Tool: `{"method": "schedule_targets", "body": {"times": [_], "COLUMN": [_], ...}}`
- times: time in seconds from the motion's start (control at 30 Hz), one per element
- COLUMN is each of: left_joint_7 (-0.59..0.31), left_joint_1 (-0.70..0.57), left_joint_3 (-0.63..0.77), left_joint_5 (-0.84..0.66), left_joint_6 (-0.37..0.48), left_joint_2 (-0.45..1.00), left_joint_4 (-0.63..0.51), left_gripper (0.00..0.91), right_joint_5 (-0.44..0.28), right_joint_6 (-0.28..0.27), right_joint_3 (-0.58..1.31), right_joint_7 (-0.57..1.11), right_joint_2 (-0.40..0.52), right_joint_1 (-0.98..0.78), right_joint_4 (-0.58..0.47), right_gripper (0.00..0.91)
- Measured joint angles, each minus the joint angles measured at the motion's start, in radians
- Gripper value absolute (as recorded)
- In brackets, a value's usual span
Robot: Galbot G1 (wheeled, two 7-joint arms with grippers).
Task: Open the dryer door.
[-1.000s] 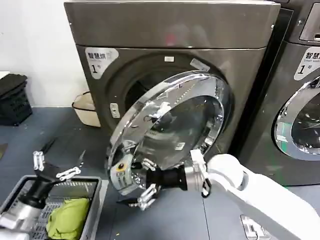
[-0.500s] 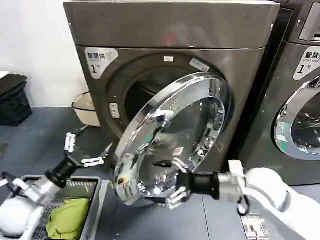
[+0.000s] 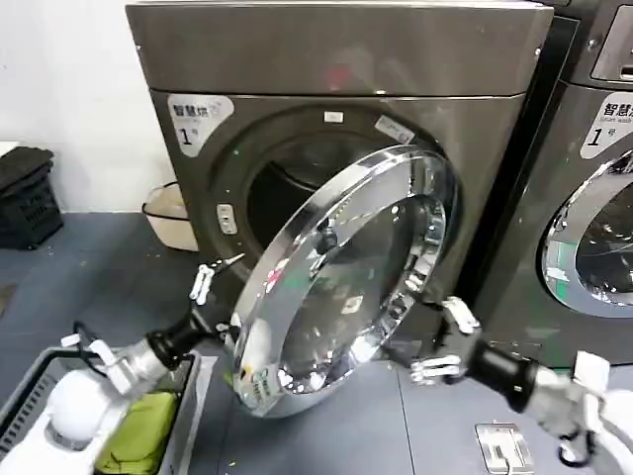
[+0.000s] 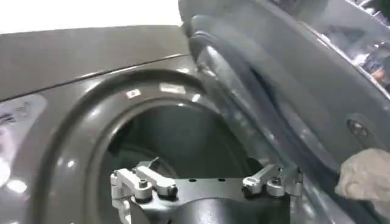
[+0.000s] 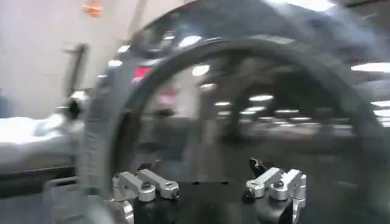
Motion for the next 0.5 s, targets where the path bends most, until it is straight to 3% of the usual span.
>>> {"method": "schedule_targets", "body": {"times": [0.33,0.5], "left_joint_7": [0.002,0.001], "left_joint_1": [-0.12,-0.181], "left_joint_3": [0.163,0.237], "left_joint_5": [-0.014,-0.023], "left_joint_6": [-0.01,-0.012], "left_joint_2": [0.007,0.0], "left_joint_4": [0.047,0.072], "left_gripper": [0.907,0.907], "right_joint_5": [-0.102,-0.157], "right_joint_6": [0.124,0.154], "right_joint_3": [0.275,0.38], "right_joint_7": [0.11,0.198], "right_joint_2": [0.204,0.327], "right_joint_1": [-0.226,-0.256], "right_joint_4": [0.0,-0.012], "right_gripper": [0.907,0.907]}}
